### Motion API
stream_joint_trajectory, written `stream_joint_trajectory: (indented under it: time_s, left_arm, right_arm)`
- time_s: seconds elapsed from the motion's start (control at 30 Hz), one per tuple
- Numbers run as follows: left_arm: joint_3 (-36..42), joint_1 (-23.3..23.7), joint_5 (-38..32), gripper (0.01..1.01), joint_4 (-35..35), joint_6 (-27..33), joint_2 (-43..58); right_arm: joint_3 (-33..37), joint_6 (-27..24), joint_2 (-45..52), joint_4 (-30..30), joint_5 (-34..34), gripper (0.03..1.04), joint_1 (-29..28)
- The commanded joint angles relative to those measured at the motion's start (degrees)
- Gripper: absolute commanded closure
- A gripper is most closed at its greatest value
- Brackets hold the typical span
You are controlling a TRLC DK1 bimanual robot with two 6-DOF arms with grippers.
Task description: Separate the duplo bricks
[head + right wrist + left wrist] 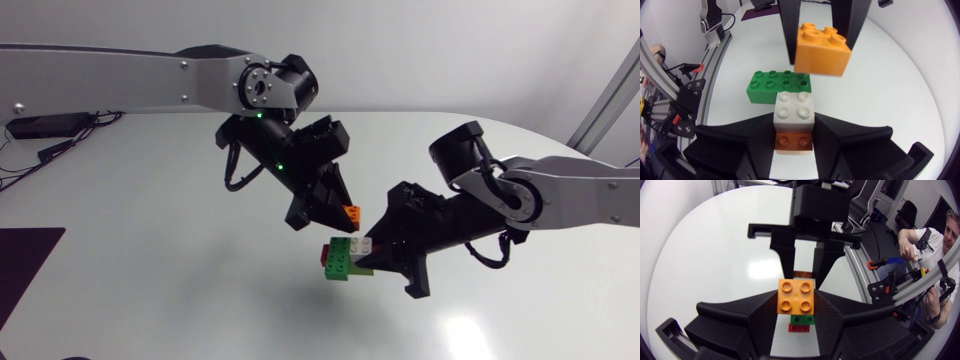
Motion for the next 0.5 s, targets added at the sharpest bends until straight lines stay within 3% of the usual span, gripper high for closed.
stream_joint_trajectory:
  time_s: [0.0, 0.2, 0.47]
  left_arm:
    - [-0.6, 3.5, -0.8, 0.736, -0.5, 2.0, -2.2]
    - [-8.0, 7.5, -6.5, 0.733, 4.4, 4.4, -1.1]
    - [-17.7, 6.5, -12.2, 0.726, 15.5, 3.4, 2.0]
  right_arm:
    - [-1.5, -1.3, -2.2, -0.1, 0.1, 0.93, -2.8]
    - [-1.3, -2.3, -4.9, -2.3, -1.3, 0.93, -7.5]
    - [-1.7, -0.3, -7.5, -2.3, -1.7, 0.93, -8.1]
